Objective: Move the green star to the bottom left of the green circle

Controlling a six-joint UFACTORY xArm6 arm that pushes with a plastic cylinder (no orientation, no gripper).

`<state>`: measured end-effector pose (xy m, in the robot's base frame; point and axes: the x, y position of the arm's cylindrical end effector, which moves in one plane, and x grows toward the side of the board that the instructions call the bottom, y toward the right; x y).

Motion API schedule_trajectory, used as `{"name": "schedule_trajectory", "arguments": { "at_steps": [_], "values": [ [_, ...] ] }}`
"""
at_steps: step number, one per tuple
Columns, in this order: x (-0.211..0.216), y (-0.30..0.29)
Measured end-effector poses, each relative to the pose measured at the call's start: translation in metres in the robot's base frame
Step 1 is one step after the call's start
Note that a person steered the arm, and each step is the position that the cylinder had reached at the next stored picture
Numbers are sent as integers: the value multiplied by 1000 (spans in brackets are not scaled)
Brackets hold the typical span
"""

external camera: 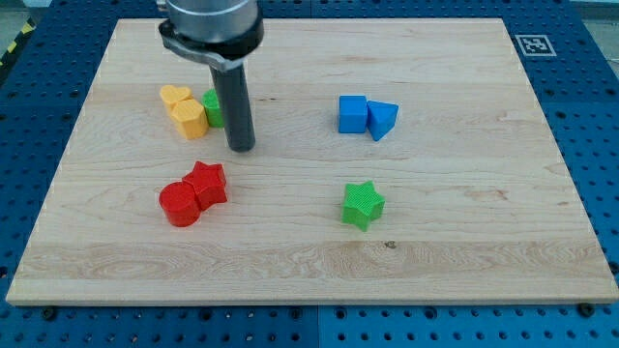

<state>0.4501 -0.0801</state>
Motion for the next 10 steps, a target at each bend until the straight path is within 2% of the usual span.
{"name": "schedule_trajectory", "arguments": {
  "at_steps": [2, 4, 5, 7, 10],
  "values": [
    [67, 53],
    [118, 156],
    [115, 186],
    [91, 189],
    [68, 134]
  ]
}}
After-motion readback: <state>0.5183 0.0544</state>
